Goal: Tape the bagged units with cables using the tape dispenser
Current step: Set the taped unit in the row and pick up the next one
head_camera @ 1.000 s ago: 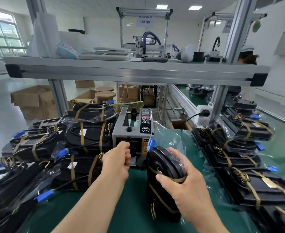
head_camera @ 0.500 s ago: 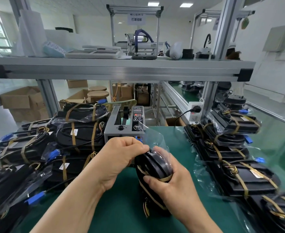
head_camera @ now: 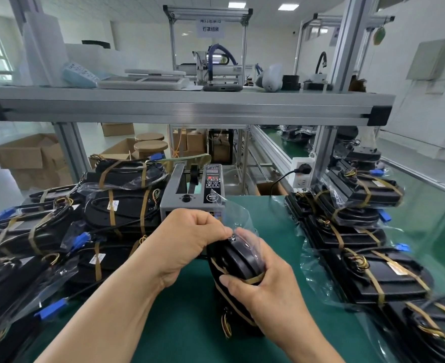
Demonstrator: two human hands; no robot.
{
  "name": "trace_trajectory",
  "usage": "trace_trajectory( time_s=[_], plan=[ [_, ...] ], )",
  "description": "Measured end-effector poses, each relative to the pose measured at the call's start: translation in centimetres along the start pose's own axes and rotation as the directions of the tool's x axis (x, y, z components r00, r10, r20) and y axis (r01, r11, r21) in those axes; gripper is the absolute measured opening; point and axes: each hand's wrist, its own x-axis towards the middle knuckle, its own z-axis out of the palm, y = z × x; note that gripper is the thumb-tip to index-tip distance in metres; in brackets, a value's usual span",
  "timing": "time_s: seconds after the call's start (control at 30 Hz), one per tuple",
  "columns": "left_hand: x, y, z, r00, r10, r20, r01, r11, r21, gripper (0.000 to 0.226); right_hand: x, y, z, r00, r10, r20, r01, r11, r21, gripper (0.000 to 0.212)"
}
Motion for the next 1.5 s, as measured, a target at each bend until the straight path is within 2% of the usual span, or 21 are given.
trace_trajectory(
  time_s=[0.13,0.37,0.6,0.73,0.83,0.93,1.0,1.1,1.3,1.5],
  plan=[
    [0.1,-0.1,-0.2,1.000,0.001,0.000,-0.001,1.000,0.011,0.037,0.0,0.0,-0.1,1.000,-0.015,0.005,0.015,1.000,-0.027,0.067],
    [0.1,-0.4,-0.1,0.999,0.029,-0.035,-0.026,0.997,0.069,0.027,-0.2,0.1,0.1,1.000,-0.016,0.014,0.017,0.999,-0.044,0.069],
    [0.0,-1.1,0.1,0.994,0.050,-0.097,-0.037,0.992,0.123,0.034,-0.3,0.0,0.1,1.000,-0.025,0.017,0.026,0.998,-0.058,0.069],
    [0.0,-1.1,0.2,0.992,0.054,-0.118,-0.036,0.988,0.151,0.026,-0.3,0.0,0.2,0.999,-0.029,0.014,0.029,0.998,-0.062,0.069],
    [-0.1,-1.0,0.4,0.986,0.072,-0.151,-0.036,0.973,0.226,0.014,-0.3,0.0,0.2,0.999,-0.037,0.015,0.038,0.997,-0.068,0.069],
    [-0.2,-1.2,0.5,0.968,0.087,-0.235,-0.009,0.949,0.315,0.022,-0.3,0.1,0.2,0.999,-0.045,0.013,0.046,0.996,-0.071,0.067],
    [-0.3,-1.5,0.6,0.953,0.060,-0.298,0.029,0.958,0.284,0.033,-0.2,0.1,0.2,0.999,-0.048,0.024,0.050,0.996,-0.075,0.066],
    [-0.5,-2.2,1.2,0.954,-0.015,-0.298,0.065,0.986,0.156,0.043,-0.2,0.2,0.2,0.998,-0.061,0.021,0.062,0.994,-0.087,0.068],
    [-0.2,-3.3,1.8,0.938,-0.088,-0.335,0.072,0.996,-0.059,0.016,-0.1,0.2,0.1,0.997,-0.072,0.034,0.074,0.994,-0.080,0.069],
    [0.2,-3.1,1.9,0.938,-0.120,-0.324,0.099,0.992,-0.081,0.017,0.0,0.0,0.1,0.995,-0.100,0.026,0.102,0.992,-0.076,0.064]
  ],
)
